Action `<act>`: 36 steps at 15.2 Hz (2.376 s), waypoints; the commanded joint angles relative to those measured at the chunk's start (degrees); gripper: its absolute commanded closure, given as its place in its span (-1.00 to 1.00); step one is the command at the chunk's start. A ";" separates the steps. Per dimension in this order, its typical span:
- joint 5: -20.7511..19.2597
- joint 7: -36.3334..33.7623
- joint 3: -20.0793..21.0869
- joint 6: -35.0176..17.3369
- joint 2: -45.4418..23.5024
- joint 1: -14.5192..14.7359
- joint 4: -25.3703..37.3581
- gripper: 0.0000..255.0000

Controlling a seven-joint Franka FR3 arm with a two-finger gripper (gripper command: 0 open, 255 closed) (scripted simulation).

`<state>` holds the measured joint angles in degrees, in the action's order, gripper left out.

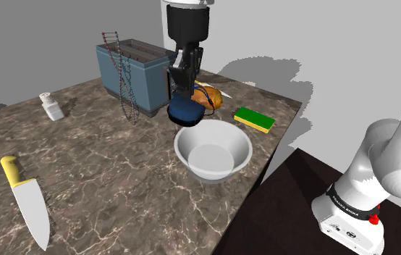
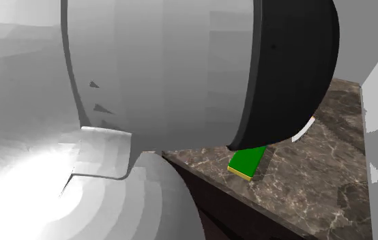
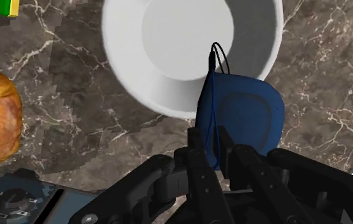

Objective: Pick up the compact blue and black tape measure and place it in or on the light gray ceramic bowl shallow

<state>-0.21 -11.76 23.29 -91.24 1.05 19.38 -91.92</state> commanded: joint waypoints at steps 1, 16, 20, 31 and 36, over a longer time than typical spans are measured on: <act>2.20 0.22 -0.10 -0.57 5.56 -0.02 -5.69 1.00; 6.51 0.98 -0.44 -7.81 16.80 1.32 -23.43 1.00; 6.67 1.04 -0.23 -10.88 16.90 1.44 -26.60 1.00; 6.74 1.05 -0.09 -12.63 16.87 1.50 -28.31 -1.00; 6.74 1.05 -0.09 -12.62 16.87 1.50 -28.31 -1.00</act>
<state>6.53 -10.71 23.20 -103.86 17.91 20.88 -120.22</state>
